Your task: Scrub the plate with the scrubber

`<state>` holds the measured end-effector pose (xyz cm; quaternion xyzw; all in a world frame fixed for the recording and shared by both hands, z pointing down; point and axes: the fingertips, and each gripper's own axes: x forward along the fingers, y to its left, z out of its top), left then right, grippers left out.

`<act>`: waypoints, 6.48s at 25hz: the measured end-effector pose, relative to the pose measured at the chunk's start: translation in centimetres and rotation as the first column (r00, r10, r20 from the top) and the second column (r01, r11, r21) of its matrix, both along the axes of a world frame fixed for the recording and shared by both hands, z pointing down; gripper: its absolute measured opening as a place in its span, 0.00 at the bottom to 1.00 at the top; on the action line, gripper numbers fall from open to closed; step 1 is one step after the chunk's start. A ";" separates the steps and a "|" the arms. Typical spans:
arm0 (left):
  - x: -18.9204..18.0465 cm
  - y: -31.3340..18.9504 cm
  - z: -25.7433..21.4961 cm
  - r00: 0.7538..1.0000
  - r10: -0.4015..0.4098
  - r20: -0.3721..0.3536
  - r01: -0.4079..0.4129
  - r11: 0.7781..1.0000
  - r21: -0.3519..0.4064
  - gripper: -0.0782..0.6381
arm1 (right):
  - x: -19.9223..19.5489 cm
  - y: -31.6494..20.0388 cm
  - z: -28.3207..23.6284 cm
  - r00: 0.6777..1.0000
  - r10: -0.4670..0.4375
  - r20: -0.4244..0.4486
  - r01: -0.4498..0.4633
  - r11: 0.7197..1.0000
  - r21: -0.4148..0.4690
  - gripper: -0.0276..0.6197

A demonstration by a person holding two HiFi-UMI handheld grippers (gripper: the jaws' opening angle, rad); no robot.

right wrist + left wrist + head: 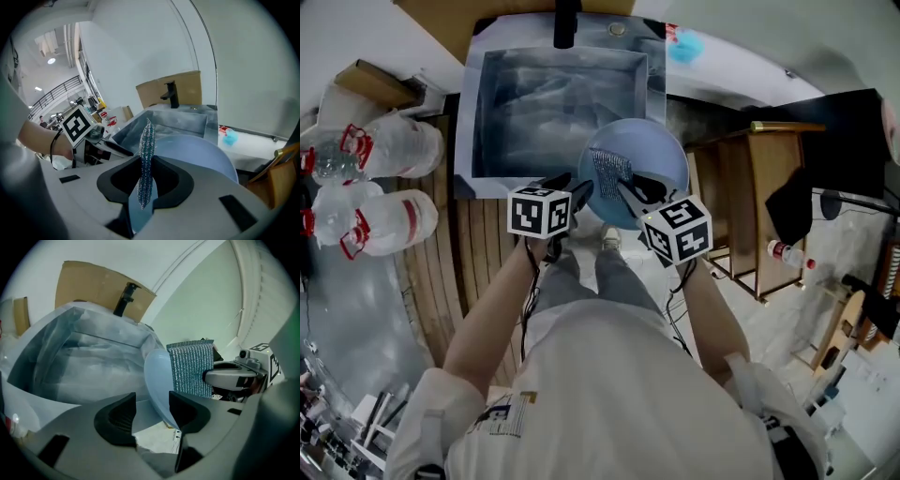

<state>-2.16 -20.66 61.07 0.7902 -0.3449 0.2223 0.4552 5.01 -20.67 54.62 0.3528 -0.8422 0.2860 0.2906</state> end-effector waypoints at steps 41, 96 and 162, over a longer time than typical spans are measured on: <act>-1.1 -0.6 1.6 0.988 -0.155 -0.010 0.154 0.983 -0.100 0.17 | 8.8 -5.6 6.8 0.662 -0.292 -0.690 0.324 0.942 -0.088 0.18; -2.4 0.2 1.8 0.907 -0.399 -0.133 0.351 0.892 -0.287 0.18 | 2.5 3.6 8.0 0.614 -0.582 -0.533 0.470 0.812 -0.346 0.19; -2.4 2.2 1.5 0.879 -0.425 -0.216 0.355 0.886 -0.299 0.18 | 6.8 -6.7 7.7 0.504 -0.407 -0.762 0.452 0.876 -0.169 0.21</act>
